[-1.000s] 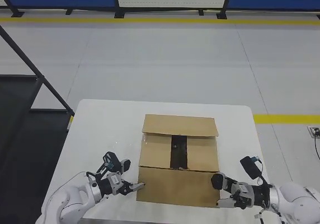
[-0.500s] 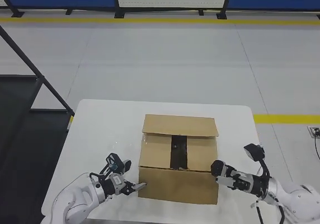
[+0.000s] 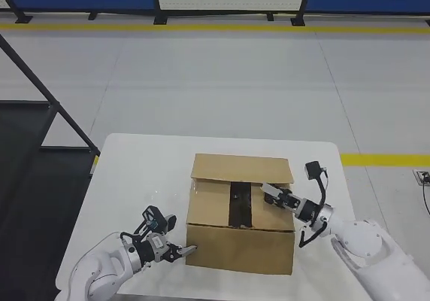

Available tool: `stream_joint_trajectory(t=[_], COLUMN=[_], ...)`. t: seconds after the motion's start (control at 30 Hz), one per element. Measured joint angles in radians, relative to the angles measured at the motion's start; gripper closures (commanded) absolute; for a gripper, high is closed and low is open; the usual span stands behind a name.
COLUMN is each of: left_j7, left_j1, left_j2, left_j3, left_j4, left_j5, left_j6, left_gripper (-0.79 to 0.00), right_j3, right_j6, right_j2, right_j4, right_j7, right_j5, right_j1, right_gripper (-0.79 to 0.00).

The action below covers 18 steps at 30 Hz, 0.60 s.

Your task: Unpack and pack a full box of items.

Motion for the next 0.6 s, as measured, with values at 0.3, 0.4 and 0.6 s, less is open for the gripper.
stream_joint_trajectory(t=[0.3, 0.4, 0.6], left_j7=[0.0, 0.0, 0.0], left_j1=[0.0, 0.0, 0.0], left_j2=[0.0, 0.0, 0.0], left_j3=[0.0, 0.0, 0.0], left_j4=[0.0, 0.0, 0.0], left_j5=[0.0, 0.0, 0.0], left_j6=[0.0, 0.0, 0.0], left_gripper=[-0.785, -0.785, -0.785], right_j3=[-0.098, -0.157, -0.193], right_j6=[0.062, 0.112, 0.101], right_j2=[-0.073, -0.105, -0.121], right_j4=[0.044, 0.078, 0.103], right_j7=[-0.265, -0.373, -0.373], right_j5=[-0.049, -0.14, -0.17], right_j1=[0.151, 0.211, 0.244], right_gripper=[-0.785, -0.785, -0.785])
